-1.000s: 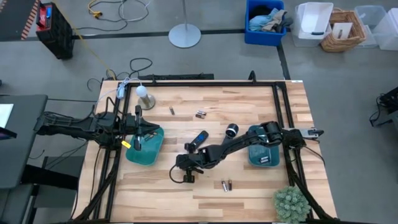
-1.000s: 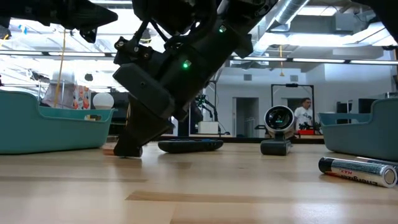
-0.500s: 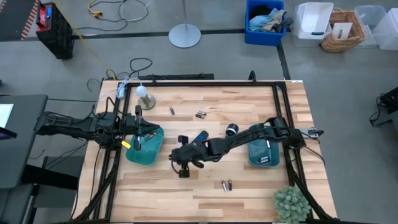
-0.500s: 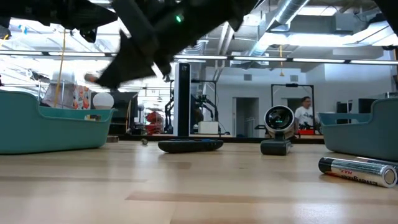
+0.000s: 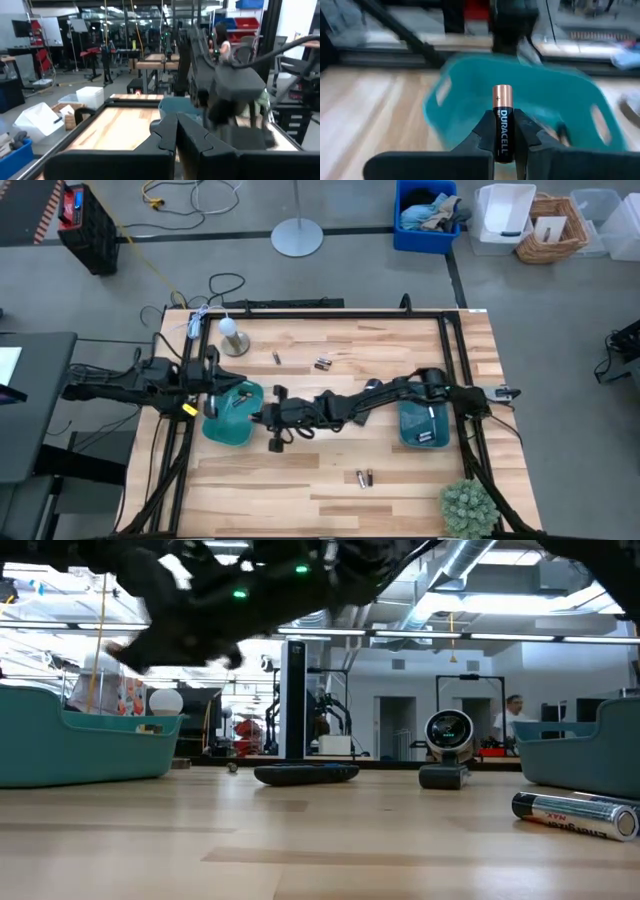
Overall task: Sort batteries
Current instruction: Put the brown battery into the green bin
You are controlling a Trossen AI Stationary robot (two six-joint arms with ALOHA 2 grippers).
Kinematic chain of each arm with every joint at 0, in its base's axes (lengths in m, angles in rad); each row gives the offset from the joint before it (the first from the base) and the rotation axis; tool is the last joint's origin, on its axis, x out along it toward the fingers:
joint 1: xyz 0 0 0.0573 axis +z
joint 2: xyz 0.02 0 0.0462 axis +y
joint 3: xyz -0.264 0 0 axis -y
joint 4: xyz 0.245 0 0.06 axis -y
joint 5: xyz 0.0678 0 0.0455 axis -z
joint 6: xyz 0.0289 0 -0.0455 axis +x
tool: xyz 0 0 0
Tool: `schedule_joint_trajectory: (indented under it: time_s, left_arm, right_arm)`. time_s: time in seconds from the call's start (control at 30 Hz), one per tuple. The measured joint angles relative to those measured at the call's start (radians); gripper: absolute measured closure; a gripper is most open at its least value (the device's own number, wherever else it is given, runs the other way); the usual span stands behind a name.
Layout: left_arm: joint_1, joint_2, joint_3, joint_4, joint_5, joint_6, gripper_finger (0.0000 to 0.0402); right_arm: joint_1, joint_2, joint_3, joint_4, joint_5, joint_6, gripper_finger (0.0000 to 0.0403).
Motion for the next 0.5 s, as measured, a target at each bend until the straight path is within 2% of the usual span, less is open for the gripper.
schedule_joint_trajectory:
  time_s: [0.33, 0.5]
  left_arm:
    - [0.000, -0.096, 0.000, -0.079, -0.004, -0.005, 0.0401]
    - [0.000, -0.103, 0.000, -0.092, -0.004, -0.005, 0.0401]
  right_arm:
    - [-0.050, 0.221, 0.329, -0.049, -0.005, -0.002, 0.0364]
    - [-0.060, 0.284, 0.439, -0.160, -0.019, 0.036, 0.0334]
